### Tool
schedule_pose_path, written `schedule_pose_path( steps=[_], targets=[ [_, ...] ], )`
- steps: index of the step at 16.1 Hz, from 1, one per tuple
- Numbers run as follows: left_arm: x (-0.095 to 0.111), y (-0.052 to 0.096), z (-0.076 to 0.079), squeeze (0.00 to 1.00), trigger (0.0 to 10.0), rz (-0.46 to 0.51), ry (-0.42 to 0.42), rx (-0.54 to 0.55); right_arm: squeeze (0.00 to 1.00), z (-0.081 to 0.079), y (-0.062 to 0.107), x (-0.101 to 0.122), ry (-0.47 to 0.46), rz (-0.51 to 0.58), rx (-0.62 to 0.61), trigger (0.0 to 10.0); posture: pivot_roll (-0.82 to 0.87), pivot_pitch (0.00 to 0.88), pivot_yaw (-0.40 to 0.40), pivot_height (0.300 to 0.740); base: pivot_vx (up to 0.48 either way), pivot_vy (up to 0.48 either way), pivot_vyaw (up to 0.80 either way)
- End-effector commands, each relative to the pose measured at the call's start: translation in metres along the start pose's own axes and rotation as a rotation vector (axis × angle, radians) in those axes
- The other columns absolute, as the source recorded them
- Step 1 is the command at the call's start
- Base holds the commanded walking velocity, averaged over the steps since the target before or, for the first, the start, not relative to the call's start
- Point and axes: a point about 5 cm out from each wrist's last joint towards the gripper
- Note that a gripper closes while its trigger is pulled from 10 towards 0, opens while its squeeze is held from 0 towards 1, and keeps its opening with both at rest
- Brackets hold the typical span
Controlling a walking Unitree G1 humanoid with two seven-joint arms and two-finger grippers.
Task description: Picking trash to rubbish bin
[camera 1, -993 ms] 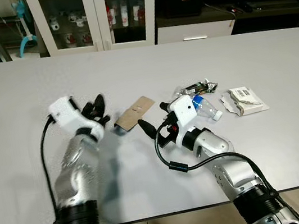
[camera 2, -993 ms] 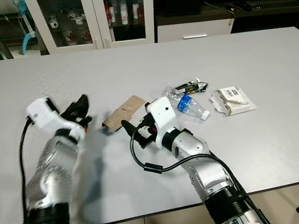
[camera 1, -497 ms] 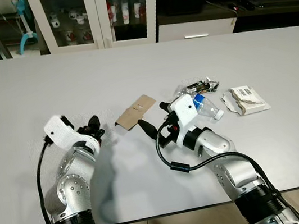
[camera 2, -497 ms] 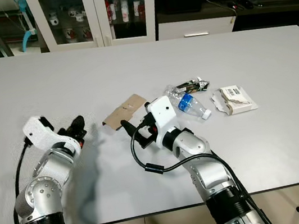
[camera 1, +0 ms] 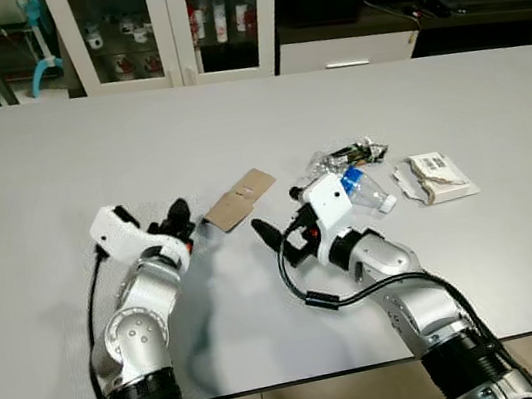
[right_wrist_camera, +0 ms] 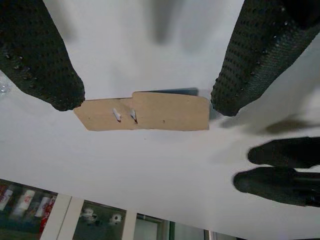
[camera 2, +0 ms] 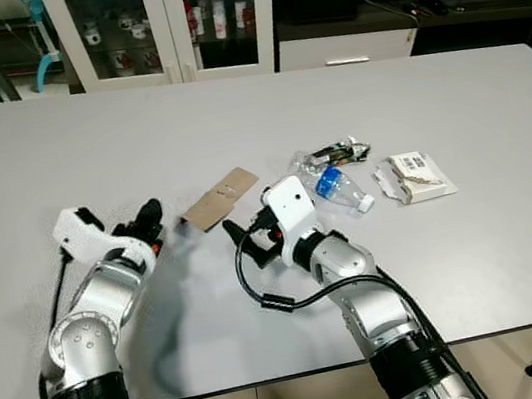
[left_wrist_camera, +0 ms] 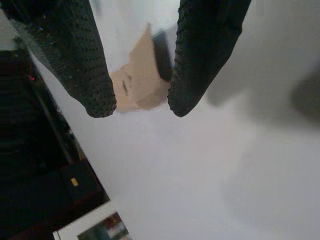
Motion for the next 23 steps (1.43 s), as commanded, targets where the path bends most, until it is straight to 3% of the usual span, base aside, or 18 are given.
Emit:
schedule_pose_path(
  steps=[1,5,9,12,16,23],
  targets=[
    [-0.005,-0.003,0.003,0.0,10.0,-0.034,0.053,0.001,0.0,0.001,0.002,-0.004,-0.004,-0.021,-0.014,10.0,-0.01,0.001,-0.05,0.74,0.0,0.0,0.0],
    [-0.013,-0.009,0.005,0.0,10.0,-0.063,0.173,0.015,0.0,0.002,0.002,-0.004,0.001,-0.019,-0.019,10.0,-0.02,0.0,-0.047,0.74,0.0,0.0,0.0],
    [-0.022,-0.013,0.004,0.0,10.0,-0.102,0.162,0.02,0.0,0.002,0.003,-0.003,0.002,-0.015,-0.023,10.0,-0.02,0.0,-0.047,0.74,0.0,0.0,0.0],
    [-0.03,-0.02,0.006,0.0,10.0,-0.154,0.238,0.02,0.0,0.001,0.004,-0.001,-0.003,-0.008,-0.02,10.0,-0.03,0.008,-0.046,0.74,0.0,0.0,0.0],
    [-0.038,-0.027,0.011,0.0,10.0,-0.195,0.278,0.014,0.0,0.003,0.007,-0.002,-0.011,-0.003,-0.034,10.0,-0.04,0.033,-0.045,0.74,0.0,0.0,0.0],
    [-0.044,-0.036,0.01,0.0,10.0,-0.214,0.281,0.027,0.0,0.002,0.011,-0.003,-0.023,-0.009,-0.033,10.0,-0.05,0.061,-0.056,0.74,0.0,0.0,0.0]
  ],
)
Point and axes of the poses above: a point about 5 cm out from each wrist's last joint towards the gripper, its own y axis pointing back from the gripper into the wrist, its own x axis along the axis of the wrist's last joint, z = x × y, and after that the axes turned 7 degrees about -y, right-handed
